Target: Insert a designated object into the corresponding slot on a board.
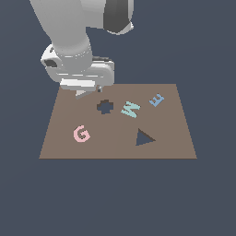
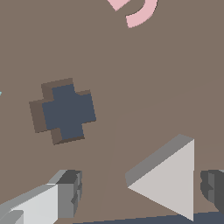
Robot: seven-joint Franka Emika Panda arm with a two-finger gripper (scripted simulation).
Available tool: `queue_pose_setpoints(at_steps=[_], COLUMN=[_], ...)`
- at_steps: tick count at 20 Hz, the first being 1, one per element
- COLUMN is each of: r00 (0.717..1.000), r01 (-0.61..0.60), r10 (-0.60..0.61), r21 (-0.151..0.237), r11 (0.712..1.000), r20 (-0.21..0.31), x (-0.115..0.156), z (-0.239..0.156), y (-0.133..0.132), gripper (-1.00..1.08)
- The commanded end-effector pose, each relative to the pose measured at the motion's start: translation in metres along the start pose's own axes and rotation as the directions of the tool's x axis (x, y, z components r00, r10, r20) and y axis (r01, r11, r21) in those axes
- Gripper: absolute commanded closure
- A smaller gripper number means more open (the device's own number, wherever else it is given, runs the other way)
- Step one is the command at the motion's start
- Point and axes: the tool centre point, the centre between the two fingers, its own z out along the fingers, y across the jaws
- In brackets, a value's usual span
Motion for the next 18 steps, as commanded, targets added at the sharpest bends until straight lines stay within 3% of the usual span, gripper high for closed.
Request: queue_pose_setpoints(at_steps=[1,18], r00=[1.000,1.000], r01=[-0.005,-0.011], r10=[0.005,0.011], r21=[-0.001,0.000], r11=[1.000,1.000], r20=[-0.005,-0.008], x=[-0.005,-0.009], z=[0.007,0.032], y=[0.010,0.019], gripper=[-0.92,-0.92])
